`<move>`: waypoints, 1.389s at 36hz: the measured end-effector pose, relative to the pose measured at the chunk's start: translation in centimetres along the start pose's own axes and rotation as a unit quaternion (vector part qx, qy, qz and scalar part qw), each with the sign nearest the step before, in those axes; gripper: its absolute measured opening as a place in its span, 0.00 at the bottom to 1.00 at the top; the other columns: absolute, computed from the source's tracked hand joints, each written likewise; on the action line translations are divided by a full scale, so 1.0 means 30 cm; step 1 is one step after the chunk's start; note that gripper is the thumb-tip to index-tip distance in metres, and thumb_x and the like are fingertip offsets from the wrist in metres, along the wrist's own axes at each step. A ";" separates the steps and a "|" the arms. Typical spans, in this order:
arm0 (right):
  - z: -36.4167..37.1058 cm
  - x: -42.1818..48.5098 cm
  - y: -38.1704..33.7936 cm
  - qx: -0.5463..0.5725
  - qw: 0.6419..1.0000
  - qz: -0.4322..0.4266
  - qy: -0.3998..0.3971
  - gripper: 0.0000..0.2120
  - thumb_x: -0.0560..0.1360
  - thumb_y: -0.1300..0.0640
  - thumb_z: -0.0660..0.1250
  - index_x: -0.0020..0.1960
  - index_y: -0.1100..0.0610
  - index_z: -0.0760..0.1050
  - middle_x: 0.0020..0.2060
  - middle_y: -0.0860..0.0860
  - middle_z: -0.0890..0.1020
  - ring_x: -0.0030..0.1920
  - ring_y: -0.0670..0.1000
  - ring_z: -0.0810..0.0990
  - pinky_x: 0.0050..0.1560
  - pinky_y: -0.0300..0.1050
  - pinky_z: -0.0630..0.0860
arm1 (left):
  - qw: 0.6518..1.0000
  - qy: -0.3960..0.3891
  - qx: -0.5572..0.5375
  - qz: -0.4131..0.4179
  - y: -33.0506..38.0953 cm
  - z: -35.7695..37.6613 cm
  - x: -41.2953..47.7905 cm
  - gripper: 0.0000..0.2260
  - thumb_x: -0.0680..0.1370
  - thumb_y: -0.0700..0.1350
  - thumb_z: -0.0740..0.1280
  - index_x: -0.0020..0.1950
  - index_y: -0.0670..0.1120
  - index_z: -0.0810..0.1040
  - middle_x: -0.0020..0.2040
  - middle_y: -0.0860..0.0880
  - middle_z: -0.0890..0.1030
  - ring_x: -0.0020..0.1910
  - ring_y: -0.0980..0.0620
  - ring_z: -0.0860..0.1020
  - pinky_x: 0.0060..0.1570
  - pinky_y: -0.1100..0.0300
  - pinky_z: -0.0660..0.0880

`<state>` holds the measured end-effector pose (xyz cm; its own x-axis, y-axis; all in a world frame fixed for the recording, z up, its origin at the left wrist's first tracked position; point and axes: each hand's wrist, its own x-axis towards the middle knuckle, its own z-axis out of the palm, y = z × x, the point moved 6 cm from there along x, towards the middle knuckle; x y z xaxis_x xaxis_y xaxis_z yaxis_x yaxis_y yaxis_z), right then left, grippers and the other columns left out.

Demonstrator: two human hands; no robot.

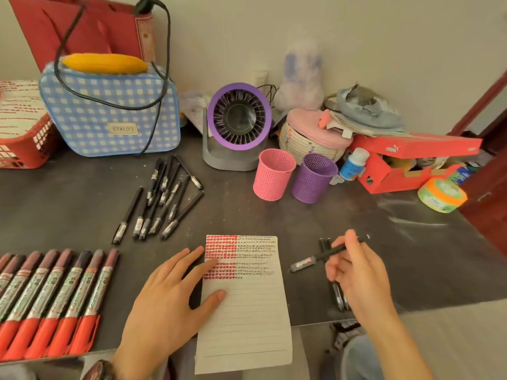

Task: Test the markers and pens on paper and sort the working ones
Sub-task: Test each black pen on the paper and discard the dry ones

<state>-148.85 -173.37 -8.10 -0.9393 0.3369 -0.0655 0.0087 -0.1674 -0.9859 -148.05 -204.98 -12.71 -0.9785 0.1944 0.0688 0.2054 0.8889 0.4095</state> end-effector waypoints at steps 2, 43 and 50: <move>-0.102 0.031 -0.043 -0.052 0.998 -0.006 0.031 0.18 0.77 0.40 0.66 0.37 0.52 0.78 0.27 0.52 0.72 0.26 0.51 0.73 0.26 0.42 0.72 | 1.000 -0.002 0.002 -0.004 0.000 0.000 0.000 0.35 0.72 0.78 0.44 0.76 0.68 0.64 0.78 0.66 0.56 0.79 0.62 0.51 0.75 0.60 0.48; -0.230 0.199 0.038 -0.588 0.807 0.003 -0.055 0.08 0.76 0.42 0.70 0.52 0.42 0.74 0.39 0.38 0.83 0.42 0.34 0.74 0.38 0.33 0.67 | 1.000 -0.011 -0.007 0.001 0.022 -0.027 -0.011 0.35 0.73 0.74 0.49 0.75 0.60 0.69 0.77 0.61 0.64 0.78 0.55 0.60 0.75 0.50 0.60; -0.224 0.199 0.038 -0.595 0.801 0.011 -0.057 0.04 0.79 0.46 0.67 0.52 0.42 0.75 0.41 0.38 0.81 0.45 0.42 0.79 0.42 0.45 0.70 | 1.000 -0.015 -0.014 -0.001 0.018 -0.026 -0.010 0.36 0.72 0.76 0.47 0.76 0.62 0.67 0.77 0.61 0.63 0.79 0.55 0.59 0.76 0.49 0.60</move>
<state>-152.13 -165.33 -10.64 -0.9589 0.2476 -0.1384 0.2835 0.8534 -0.4374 -147.66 -204.88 -11.80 -0.9779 0.2051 0.0400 0.2019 0.8776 0.4347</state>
